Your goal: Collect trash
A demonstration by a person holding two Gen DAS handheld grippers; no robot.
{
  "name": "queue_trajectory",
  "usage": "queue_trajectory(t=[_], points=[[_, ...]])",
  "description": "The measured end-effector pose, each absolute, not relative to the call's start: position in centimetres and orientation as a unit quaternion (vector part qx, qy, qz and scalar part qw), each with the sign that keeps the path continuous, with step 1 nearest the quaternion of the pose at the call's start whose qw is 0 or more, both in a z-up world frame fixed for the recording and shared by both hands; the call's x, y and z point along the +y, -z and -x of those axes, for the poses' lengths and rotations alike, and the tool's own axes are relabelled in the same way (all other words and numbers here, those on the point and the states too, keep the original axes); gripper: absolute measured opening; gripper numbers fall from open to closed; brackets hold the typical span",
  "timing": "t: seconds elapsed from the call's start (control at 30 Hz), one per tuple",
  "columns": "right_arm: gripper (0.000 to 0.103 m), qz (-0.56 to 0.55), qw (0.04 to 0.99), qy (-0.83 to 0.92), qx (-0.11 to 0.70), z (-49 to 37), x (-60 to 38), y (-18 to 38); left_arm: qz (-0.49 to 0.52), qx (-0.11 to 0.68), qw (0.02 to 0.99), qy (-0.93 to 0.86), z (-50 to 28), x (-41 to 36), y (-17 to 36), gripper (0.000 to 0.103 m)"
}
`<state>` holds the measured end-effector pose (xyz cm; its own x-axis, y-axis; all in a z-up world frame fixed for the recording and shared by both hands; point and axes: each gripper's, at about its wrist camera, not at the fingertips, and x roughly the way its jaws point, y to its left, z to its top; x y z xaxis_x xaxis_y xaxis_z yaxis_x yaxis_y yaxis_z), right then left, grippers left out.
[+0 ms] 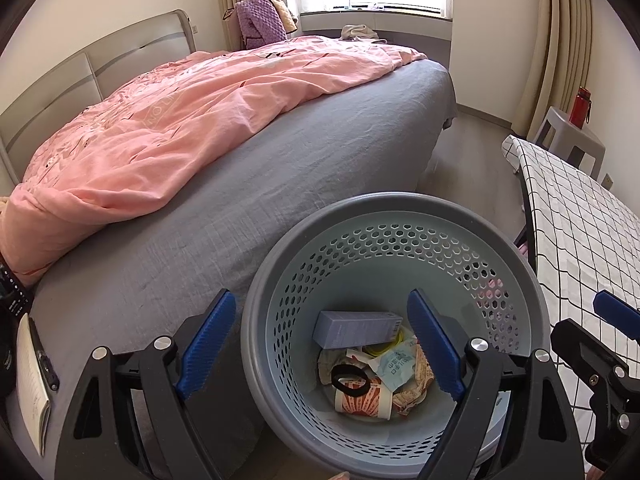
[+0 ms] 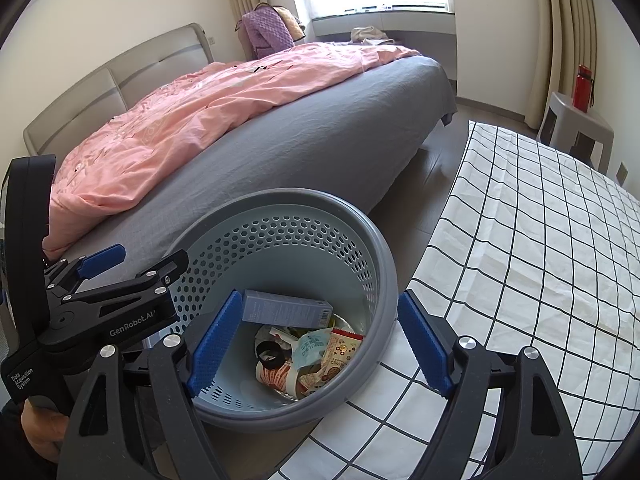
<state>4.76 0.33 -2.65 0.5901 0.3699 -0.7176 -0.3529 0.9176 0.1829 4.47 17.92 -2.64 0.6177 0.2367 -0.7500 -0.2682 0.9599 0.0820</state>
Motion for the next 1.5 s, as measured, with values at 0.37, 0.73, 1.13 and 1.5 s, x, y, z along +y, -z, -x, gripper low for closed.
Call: queue_trajectory(t=[0.37,0.73,1.13,1.5], points=[[0.080,-0.009,0.892,-0.204,0.403,-4.63,0.35,2.39,0.016,0.410,0.901,-0.141,-4.35,17.80,2.42,0.084],[0.081,-0.009,0.893,-0.203,0.402,-4.57,0.38,2.32,0.016,0.409,0.901,-0.140,-4.34,17.74,2.38,0.084],[0.082,-0.009,0.892,-0.203,0.403,-4.56,0.39,2.39,0.016,0.409,0.901,-0.140,-4.34,17.73,2.38,0.084],[0.083,-0.011,0.892,-0.204,0.403,-4.56,0.39,2.54,0.014,0.410,0.901,-0.141,-4.11,17.54,2.51,0.084]])
